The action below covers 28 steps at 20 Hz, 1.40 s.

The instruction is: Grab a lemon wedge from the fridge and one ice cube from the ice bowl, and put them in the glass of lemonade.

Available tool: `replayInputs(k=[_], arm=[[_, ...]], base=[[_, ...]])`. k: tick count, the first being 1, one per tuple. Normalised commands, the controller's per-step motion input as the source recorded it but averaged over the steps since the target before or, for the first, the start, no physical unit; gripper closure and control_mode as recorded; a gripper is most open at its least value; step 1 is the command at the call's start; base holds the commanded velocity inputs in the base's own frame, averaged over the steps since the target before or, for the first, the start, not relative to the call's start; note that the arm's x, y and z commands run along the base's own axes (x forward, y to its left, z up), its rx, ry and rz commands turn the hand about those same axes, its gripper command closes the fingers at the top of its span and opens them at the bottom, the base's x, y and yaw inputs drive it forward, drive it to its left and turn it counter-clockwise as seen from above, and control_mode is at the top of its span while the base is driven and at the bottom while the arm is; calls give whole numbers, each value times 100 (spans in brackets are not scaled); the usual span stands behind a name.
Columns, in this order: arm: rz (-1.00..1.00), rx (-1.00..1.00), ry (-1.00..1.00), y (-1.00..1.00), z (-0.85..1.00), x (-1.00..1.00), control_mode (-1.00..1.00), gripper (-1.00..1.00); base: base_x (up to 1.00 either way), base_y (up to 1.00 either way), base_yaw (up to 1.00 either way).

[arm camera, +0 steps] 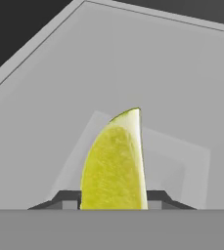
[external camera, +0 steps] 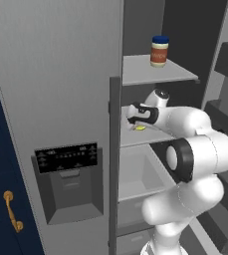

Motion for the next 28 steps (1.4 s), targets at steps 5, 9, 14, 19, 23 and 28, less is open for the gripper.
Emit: replayInputs(k=[5, 9, 14, 19, 23, 28], arm=[[0, 0, -3, 0, 18, -93, -100, 100], [0, 0, -2, 0, 49, -100, -100, 100], [-1, 0, 0, 0, 97, -69, -100, 100], [-10, -2, 0, -1, 100, -77, -100, 100], [-16, -4, 4, -13, 100, -84, -100, 100], [-16, 0, 0, -4, 95, -100, -100, 100]], base=[[0, 0, 0], [0, 0, 0], [0, 0, 0], [0, 0, 0], [0, 0, 0], [0, 0, 0]])
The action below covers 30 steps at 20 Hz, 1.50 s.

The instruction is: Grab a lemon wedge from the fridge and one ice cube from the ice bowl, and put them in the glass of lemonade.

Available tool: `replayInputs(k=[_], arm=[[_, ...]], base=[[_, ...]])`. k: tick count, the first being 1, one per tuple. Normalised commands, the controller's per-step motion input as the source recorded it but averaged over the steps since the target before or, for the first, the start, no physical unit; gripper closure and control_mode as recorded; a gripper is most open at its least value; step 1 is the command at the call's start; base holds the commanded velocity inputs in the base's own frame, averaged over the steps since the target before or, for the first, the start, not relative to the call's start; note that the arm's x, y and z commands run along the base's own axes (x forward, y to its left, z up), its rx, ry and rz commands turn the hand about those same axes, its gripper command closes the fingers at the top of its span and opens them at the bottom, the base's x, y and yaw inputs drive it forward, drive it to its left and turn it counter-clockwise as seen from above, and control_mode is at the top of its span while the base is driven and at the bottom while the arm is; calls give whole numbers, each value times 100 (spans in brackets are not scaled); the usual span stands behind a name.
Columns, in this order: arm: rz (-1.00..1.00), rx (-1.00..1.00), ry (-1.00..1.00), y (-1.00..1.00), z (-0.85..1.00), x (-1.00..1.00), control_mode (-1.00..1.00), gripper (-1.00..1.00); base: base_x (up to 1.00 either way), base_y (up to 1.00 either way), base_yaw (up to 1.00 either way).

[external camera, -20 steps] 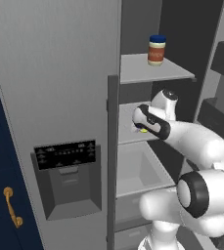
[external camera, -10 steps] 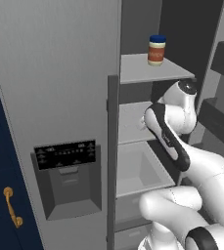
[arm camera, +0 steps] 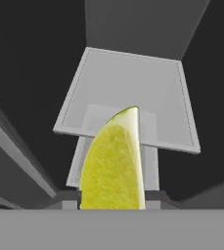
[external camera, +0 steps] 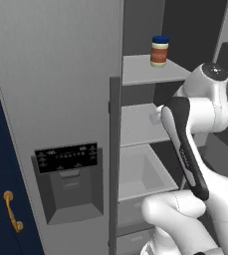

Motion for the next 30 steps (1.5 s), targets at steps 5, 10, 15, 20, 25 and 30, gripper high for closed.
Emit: replayInputs(k=[5, 10, 15, 20, 25, 30], arm=[[-8, 0, -2, -2, 67, -100, -100, 100], [-2, 1, -6, 0, 7, -49, -100, 100], [0, 0, 0, 0, 0, 0, -100, 100], [0, 0, 0, 0, 0, -1, 100, 100], [0, 0, 0, 0, 0, 0, 100, 100], [0, 0, 0, 0, 0, 0, 100, 100]], base=[[0, 0, 0], [0, 0, 0], [0, 0, 0], [-7, 0, 0], [-92, 29, 4], [-91, 87, 14]])
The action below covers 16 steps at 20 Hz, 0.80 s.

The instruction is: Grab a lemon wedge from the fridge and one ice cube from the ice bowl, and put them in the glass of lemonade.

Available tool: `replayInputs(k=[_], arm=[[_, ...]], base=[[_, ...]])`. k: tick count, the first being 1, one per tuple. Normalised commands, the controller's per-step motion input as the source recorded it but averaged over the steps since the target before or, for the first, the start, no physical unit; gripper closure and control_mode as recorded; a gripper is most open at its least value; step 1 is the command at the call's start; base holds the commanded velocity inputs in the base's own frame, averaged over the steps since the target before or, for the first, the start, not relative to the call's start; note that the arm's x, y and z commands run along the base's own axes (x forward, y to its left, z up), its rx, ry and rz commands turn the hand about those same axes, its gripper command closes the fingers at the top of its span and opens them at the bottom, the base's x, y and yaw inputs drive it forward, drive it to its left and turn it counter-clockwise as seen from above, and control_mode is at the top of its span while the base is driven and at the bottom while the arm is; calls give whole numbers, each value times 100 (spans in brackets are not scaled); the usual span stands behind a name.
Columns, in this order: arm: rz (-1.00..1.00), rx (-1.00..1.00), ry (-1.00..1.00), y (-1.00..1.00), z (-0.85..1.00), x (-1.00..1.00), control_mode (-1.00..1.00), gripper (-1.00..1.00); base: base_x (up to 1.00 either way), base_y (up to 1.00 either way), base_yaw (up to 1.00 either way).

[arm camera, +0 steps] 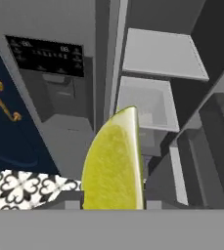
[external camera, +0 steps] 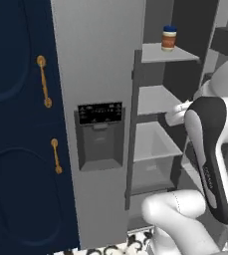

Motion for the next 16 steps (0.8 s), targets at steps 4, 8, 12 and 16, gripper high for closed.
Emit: replayInputs(k=[4, 8, 12, 16], arm=[[0, 0, 0, 0, 0, 0, 100, 100], [0, 0, 0, 0, 0, 0, 100, 100], [0, 0, 0, 0, 0, 0, 100, 100], [0, 0, 0, 0, 0, 0, 100, 100]], base=[[-48, 98, 55], [-17, 76, 91], [0, 39, 100], [0, 16, 100]])
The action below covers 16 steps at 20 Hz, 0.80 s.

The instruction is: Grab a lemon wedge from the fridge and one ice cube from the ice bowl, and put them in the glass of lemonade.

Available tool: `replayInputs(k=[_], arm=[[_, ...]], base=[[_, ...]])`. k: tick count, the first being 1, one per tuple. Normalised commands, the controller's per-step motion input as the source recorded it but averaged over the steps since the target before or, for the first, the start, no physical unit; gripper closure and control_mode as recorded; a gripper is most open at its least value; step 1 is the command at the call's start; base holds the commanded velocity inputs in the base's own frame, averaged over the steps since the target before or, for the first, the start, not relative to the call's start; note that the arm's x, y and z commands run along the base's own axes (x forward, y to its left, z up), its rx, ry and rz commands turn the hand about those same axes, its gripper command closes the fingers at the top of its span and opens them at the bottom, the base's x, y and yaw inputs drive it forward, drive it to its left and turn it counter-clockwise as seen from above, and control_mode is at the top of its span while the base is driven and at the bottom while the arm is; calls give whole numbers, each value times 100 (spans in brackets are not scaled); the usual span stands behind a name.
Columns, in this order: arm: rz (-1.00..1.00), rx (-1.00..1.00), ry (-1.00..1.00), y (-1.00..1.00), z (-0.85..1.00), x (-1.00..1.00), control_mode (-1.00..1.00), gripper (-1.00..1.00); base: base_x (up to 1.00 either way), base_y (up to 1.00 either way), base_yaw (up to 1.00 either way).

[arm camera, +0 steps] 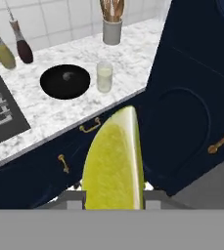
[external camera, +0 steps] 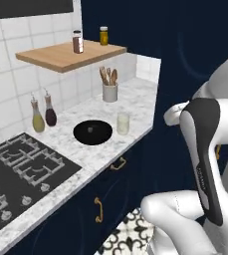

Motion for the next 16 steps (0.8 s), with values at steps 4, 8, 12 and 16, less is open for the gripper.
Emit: replayInputs(k=[4, 8, 12, 16], arm=[[0, 0, 0, 0, 0, 0, 100, 100], [0, 0, 0, 0, 0, 0, 100, 100], [0, 0, 0, 0, 0, 0, 100, 100], [0, 0, 0, 0, 0, 0, 100, 100]], base=[[64, -21, 72], [99, -66, 11], [65, -70, -5], [66, -7, -3]])
